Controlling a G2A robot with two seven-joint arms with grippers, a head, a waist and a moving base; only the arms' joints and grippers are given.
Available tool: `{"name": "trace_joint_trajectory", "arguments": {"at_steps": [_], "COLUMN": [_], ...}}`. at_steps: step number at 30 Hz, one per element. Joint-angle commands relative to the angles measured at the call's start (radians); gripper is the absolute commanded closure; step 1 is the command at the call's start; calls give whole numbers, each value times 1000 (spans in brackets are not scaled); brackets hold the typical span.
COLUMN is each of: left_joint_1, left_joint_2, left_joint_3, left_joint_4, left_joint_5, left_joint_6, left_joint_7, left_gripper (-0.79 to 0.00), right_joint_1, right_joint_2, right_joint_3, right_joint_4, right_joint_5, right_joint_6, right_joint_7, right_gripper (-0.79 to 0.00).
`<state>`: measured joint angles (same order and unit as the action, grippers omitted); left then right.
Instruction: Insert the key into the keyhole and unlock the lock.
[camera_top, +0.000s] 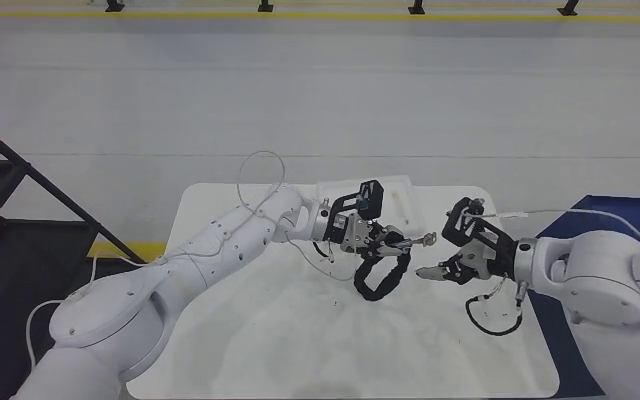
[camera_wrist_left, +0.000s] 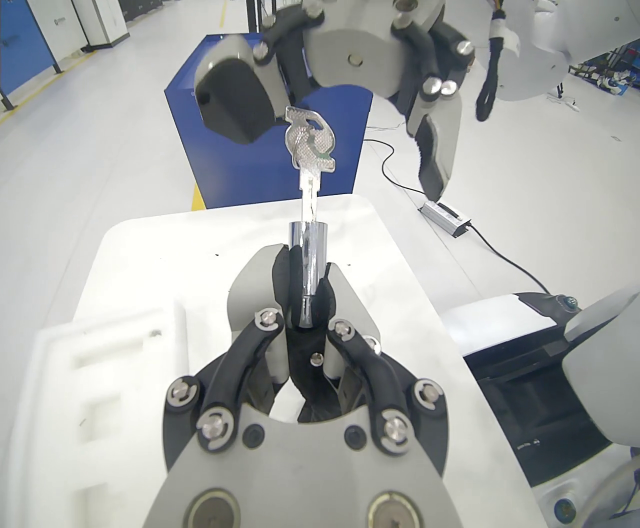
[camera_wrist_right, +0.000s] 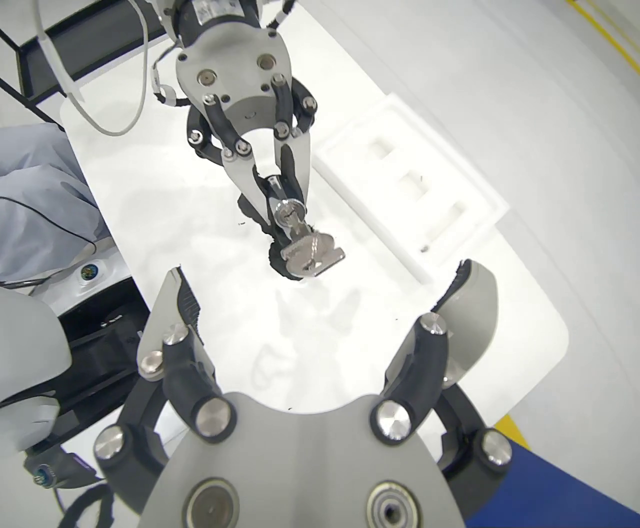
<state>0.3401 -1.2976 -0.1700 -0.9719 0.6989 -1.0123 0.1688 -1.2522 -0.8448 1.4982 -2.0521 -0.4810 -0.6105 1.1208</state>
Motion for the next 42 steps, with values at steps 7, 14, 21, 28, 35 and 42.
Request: {"name": "trace_joint_trajectory", "arguments": {"at_steps": [7,14,21,28,35,42], "left_joint_1": [-12,-20,-21,-21,-27,-24], "left_joint_2": [2,0,-5,-9,2,17], "left_joint_3": [0,0,0,0,0,0], "left_joint_4": [-15,-24,-19,-13,-23,-38], "left_joint_5": [-114,-126,-110,-76,-64,-68], "left_joint_6": [0,0,0,0,0,0], "left_joint_7": [-122,-139,-124,-111,-99,-100], "left_gripper": [0,0,0,0,0,0], "right_joint_1": [-1,20,34,45,63,86], "right_joint_2": [4,7,11,19,38,72], "right_joint_3": [-39,-92,-117,-107,-107,-138], "right_joint_4": [-47,-55,-52,-25,1,-5], "right_joint_5": [-73,-80,-56,-51,-135,-276], "right_joint_6": [-34,-29,-14,-30,-166,-279], "right_joint_7": [-29,-12,-1,-7,-77,-190], "right_gripper": [-785,-785,-785,-785,-785,-271]}}
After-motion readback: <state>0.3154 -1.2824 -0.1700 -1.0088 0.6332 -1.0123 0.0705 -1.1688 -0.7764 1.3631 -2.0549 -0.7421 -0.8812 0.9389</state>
